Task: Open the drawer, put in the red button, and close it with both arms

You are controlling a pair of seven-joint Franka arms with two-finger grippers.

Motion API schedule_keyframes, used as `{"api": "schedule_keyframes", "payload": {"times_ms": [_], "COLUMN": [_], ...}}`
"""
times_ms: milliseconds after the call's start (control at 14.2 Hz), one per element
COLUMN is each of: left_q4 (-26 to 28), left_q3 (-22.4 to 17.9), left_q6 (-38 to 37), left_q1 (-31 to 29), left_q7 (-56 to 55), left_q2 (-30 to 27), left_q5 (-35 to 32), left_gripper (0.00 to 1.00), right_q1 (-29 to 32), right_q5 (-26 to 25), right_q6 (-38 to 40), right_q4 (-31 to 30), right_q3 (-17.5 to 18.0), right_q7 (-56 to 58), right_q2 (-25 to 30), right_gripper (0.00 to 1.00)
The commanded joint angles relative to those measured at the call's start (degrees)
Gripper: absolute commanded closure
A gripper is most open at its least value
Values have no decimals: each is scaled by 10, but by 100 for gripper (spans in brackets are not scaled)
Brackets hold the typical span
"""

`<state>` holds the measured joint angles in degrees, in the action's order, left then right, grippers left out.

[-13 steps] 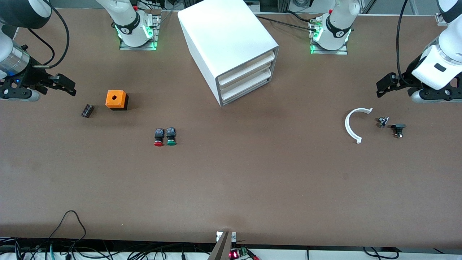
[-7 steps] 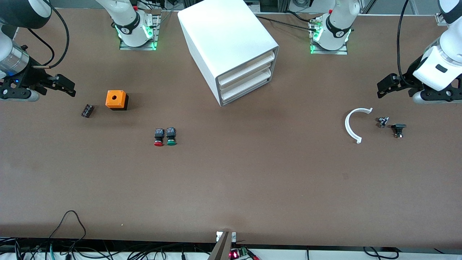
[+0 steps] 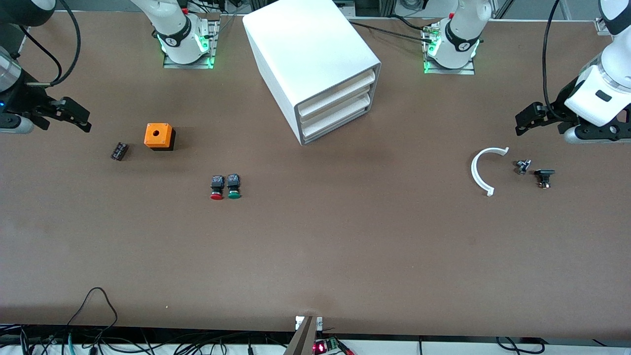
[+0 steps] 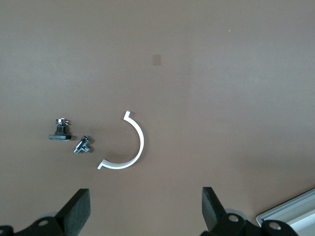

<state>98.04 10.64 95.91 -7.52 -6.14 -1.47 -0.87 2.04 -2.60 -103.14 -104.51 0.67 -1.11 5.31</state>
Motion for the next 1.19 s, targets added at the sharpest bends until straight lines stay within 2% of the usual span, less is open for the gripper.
{"api": "schedule_keyframes", "payload": {"times_ms": [0, 70, 211, 281, 561, 772, 912, 1123], "left_q4": [-22, -20, -10, -8, -8, 18, 66, 137], "left_q3": [4, 5, 16, 34, 43, 45, 45, 46], "left_q6": [-11, -11, -9, -11, -12, -10, 2, 51], "left_q1": [-1, 1, 13, 23, 34, 41, 41, 51], "left_q7": [13, 10, 16, 15, 17, 18, 36, 122], "left_q2": [10, 12, 75, 77, 124, 152, 171, 191], "left_q5": [12, 12, 12, 6, 28, 130, 249, 370], "left_gripper": [0, 0, 0, 0, 0, 0, 0, 0], "right_q1": [0, 0, -1, 0, 0, 0, 0, -1], "right_q5": [7, 6, 7, 7, 8, 8, 9, 9], "right_q6": [22, 31, 35, 35, 35, 34, 33, 29], "right_q4": [16, 16, 16, 16, 16, 16, 16, 17], "right_q3": [-1, 0, 0, 0, 0, 0, 0, 0], "right_q7": [9, 7, 6, 6, 7, 7, 8, 12], "right_q2": [-10, -10, -10, -10, -12, -13, -14, -43], "right_gripper": [0, 0, 0, 0, 0, 0, 0, 0]}}
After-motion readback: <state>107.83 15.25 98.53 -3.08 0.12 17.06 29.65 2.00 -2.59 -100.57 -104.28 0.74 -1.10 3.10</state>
